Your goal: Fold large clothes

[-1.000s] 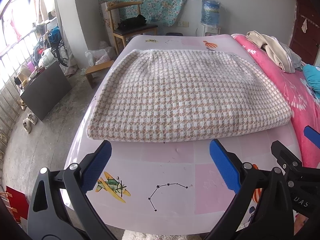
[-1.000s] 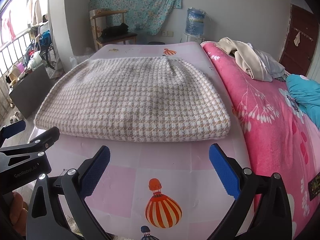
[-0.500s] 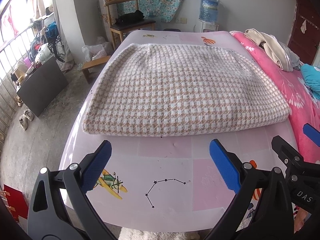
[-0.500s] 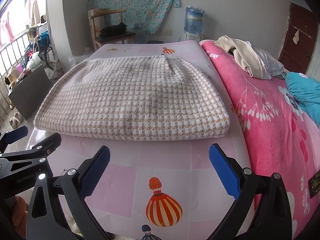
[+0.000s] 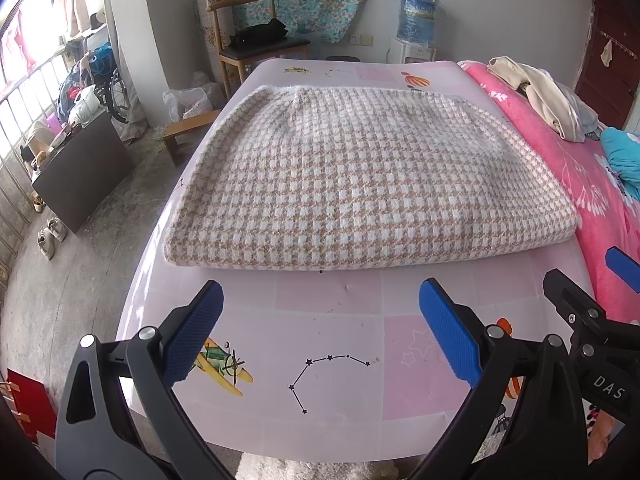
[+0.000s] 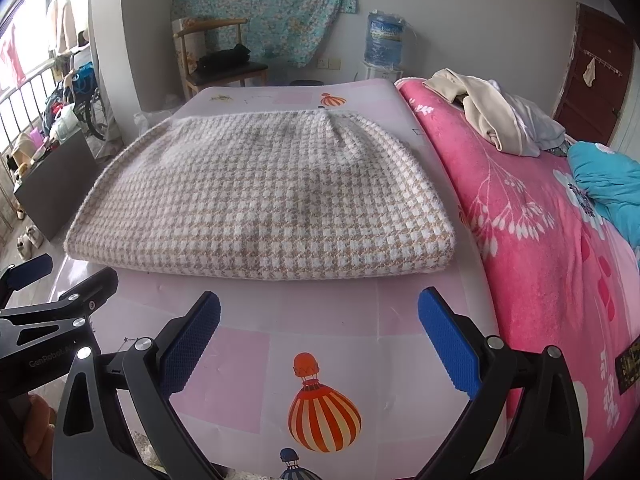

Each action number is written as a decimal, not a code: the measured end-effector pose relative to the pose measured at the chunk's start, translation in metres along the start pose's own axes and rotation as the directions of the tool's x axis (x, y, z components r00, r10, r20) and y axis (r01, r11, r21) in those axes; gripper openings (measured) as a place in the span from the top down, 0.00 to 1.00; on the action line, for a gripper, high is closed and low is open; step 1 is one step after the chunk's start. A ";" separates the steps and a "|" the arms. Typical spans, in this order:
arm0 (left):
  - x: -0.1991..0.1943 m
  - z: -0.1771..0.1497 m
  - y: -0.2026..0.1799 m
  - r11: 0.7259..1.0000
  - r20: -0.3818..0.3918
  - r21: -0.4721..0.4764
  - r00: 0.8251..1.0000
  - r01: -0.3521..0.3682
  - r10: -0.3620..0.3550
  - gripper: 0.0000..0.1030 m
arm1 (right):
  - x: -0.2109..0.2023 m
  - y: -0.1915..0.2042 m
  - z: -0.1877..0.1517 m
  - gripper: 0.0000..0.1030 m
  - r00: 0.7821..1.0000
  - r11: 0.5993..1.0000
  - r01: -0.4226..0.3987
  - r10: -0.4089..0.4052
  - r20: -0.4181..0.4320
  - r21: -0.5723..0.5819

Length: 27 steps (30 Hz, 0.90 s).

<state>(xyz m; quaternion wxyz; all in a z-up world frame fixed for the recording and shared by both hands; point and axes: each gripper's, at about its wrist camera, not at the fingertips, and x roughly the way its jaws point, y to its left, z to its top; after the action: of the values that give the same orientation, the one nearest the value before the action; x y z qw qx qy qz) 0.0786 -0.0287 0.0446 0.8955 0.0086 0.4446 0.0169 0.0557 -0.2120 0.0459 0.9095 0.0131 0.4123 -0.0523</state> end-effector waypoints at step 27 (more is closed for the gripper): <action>0.001 0.000 0.000 1.000 -0.004 0.000 1.000 -0.002 0.002 0.08 | 0.005 -0.001 -0.003 0.06 1.000 1.000 0.002 -0.002 -0.018 0.001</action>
<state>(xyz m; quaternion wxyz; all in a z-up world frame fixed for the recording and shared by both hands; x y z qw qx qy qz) 0.0792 -0.0287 0.0439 0.8947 0.0090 0.4462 0.0180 0.0564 -0.2132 0.0401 0.9058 0.0134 0.4202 -0.0534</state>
